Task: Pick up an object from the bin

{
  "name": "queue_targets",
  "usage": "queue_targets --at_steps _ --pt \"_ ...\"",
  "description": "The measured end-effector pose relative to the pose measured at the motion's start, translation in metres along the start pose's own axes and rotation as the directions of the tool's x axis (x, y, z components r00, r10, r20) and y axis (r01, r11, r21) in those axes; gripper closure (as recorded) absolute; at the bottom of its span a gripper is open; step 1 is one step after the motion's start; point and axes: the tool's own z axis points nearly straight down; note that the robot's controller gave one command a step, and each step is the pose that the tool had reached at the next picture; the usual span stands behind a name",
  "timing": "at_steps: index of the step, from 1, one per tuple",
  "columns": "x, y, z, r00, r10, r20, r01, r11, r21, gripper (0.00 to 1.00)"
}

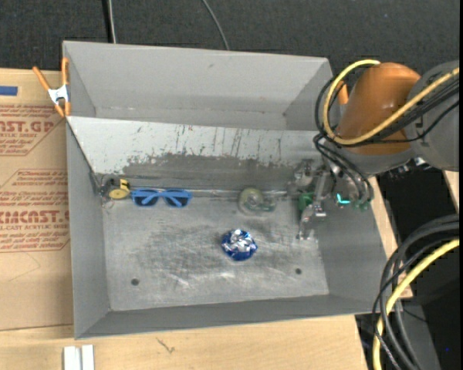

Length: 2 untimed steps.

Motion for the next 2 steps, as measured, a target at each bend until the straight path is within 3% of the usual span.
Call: queue_targets --at_steps 1,2 --pt "-0.004 -0.051 -0.055 0.983 0.183 0.012 -0.183 0.983 0.001 0.00" --pt "0.039 -0.012 0.072 0.987 0.160 0.010 -0.160 0.987 -0.001 0.00"
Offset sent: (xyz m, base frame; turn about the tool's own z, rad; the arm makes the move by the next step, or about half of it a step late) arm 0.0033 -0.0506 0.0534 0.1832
